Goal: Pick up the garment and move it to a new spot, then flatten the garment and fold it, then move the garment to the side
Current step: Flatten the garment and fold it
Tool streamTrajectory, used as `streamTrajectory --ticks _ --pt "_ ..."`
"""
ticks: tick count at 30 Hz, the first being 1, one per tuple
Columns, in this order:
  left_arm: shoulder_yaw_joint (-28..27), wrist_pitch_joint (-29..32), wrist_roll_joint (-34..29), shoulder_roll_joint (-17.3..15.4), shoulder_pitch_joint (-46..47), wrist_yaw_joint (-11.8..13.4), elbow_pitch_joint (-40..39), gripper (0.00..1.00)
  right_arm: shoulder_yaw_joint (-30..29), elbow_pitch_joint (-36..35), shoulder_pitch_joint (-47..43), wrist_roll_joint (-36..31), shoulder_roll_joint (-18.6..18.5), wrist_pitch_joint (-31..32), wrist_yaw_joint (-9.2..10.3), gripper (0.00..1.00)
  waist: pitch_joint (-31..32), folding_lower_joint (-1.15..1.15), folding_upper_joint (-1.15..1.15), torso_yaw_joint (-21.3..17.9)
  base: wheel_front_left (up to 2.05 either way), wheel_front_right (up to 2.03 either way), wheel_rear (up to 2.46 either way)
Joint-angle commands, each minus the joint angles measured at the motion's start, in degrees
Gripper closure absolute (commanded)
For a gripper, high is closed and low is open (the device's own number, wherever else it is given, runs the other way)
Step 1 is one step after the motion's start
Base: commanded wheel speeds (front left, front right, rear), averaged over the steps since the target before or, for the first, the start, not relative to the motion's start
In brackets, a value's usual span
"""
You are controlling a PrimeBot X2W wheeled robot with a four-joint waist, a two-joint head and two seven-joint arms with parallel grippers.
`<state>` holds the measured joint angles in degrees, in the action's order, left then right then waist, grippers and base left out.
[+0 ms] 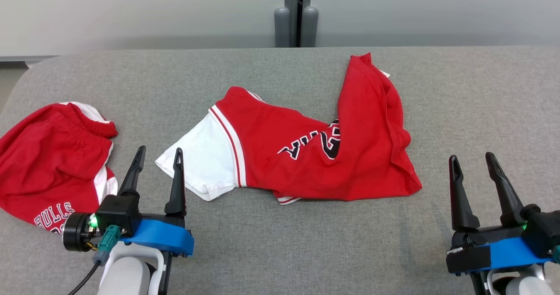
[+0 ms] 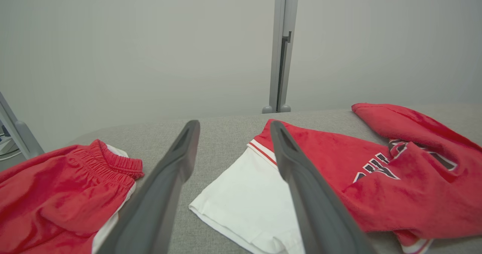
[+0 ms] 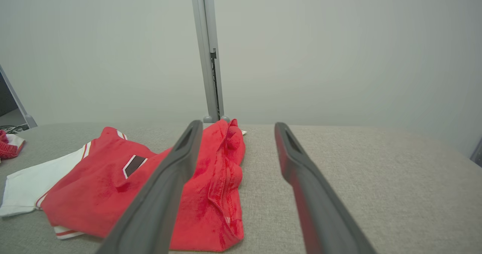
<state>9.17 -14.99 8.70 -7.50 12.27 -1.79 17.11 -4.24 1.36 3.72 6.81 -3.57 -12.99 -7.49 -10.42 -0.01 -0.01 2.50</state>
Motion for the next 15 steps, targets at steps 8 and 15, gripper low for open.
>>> streamTrajectory --ticks 8,15 --pt "-0.2 0.15 0.89 -0.73 -1.0 0.67 0.21 0.0 0.59 -1.7 -2.17 1.06 0.64 1.22 -0.01 0.0 0.84 0.01 0.01 -0.59 0.0 0.0 0.0" --pt "0.07 6.72 3.56 -1.35 3.8 -1.53 1.99 0.0 1.36 -1.55 -1.08 1.92 0.68 1.66 -0.01 0.0 -1.45 0.01 0.01 -0.71 0.0 0.0 0.0"
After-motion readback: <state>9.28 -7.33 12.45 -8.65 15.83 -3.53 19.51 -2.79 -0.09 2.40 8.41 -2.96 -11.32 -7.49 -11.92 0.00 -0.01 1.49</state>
